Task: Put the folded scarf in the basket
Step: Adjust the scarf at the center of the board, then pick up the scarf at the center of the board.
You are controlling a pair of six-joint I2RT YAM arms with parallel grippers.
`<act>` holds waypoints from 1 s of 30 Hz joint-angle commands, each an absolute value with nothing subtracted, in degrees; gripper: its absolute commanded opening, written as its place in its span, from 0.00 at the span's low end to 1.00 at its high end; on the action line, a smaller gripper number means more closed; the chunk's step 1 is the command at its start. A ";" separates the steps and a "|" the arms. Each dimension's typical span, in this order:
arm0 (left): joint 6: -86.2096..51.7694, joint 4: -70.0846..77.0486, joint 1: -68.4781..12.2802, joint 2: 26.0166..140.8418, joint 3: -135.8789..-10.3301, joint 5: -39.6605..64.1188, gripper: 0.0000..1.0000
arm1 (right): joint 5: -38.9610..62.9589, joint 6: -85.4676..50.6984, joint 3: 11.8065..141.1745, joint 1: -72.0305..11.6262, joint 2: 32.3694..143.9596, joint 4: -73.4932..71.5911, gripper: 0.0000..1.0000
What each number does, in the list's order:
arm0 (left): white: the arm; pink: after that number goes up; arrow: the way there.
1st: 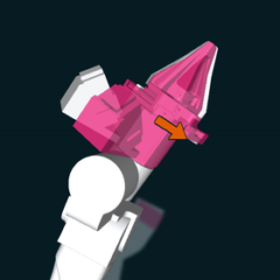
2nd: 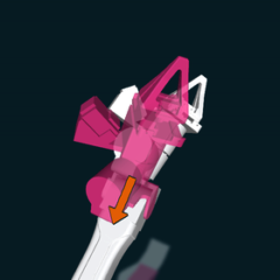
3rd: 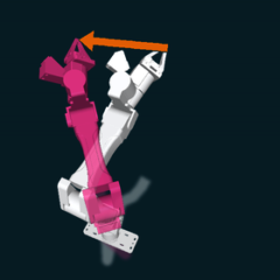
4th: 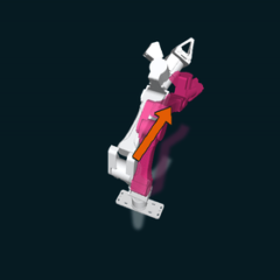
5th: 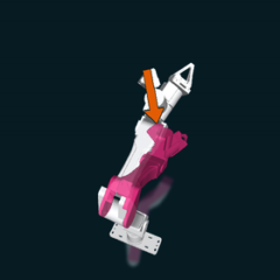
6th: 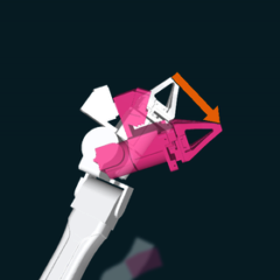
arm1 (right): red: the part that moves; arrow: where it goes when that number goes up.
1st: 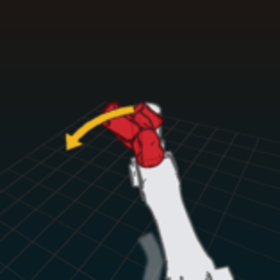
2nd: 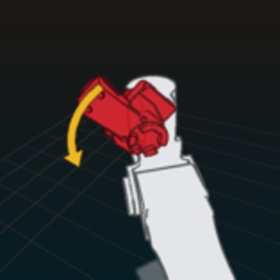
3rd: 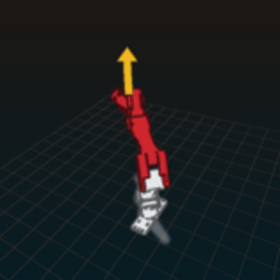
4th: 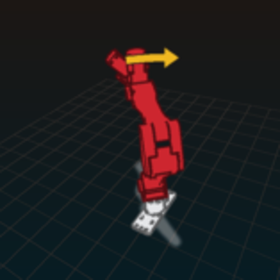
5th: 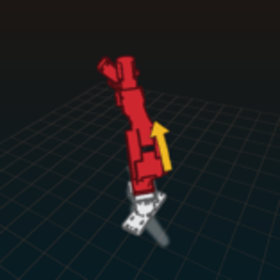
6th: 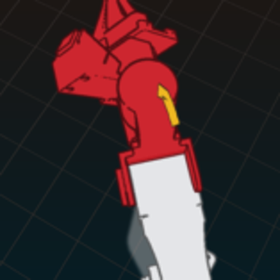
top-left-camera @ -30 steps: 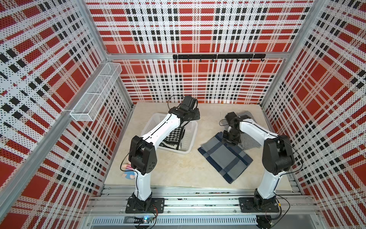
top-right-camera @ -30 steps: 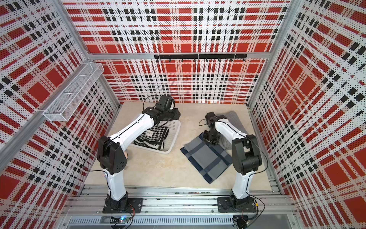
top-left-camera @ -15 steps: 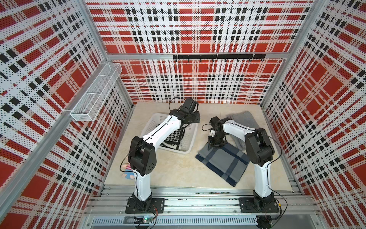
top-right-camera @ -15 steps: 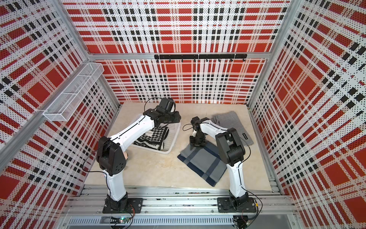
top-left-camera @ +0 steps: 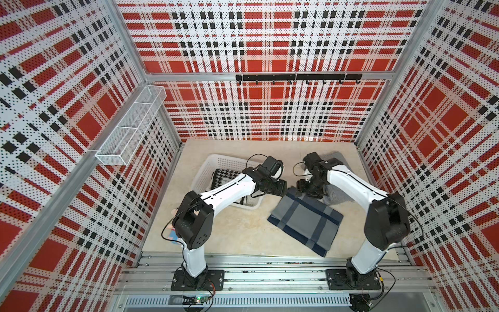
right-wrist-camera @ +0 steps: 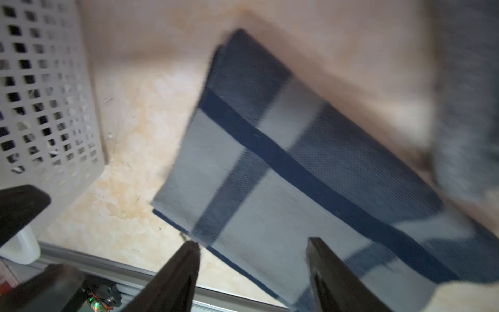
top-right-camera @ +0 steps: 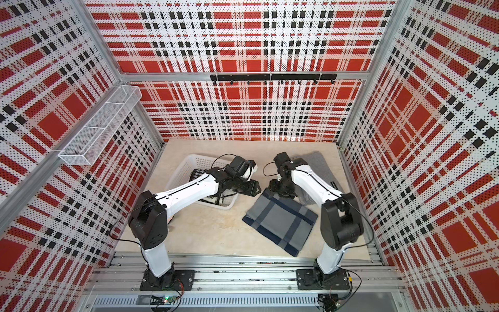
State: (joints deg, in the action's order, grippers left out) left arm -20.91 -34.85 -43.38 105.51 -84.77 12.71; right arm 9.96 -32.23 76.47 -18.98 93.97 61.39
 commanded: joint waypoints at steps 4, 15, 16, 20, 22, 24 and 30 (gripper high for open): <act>-17.11 -39.18 -46.68 112.79 -89.33 11.91 0.60 | 13.13 -41.24 62.73 -4.77 79.83 65.49 0.73; -17.34 -41.38 -45.68 121.63 -95.42 10.83 0.70 | 11.61 -42.37 54.59 3.30 71.97 67.58 0.80; -17.28 -41.84 -45.87 122.34 -95.75 10.17 0.70 | 11.44 -42.30 54.43 3.75 71.59 67.59 0.81; -16.87 -42.06 -46.19 124.63 -97.58 9.58 0.71 | 11.71 -42.58 54.03 3.93 71.66 66.98 0.81; -16.98 -42.02 -45.89 125.68 -98.28 9.73 0.72 | 12.07 -42.60 53.98 3.92 71.87 66.56 0.81; -16.60 -42.05 -45.58 126.68 -98.91 10.27 0.72 | 12.46 -42.40 53.96 3.87 71.94 66.25 0.81; -16.62 -42.01 -45.17 126.62 -96.68 11.77 0.73 | 12.57 -42.41 53.45 3.89 72.06 65.99 0.81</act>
State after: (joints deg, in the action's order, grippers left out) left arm -17.47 -41.56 -45.43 126.56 -97.45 10.70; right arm 12.45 -42.09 54.33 3.57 72.51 66.32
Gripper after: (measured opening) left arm 0.733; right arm 0.812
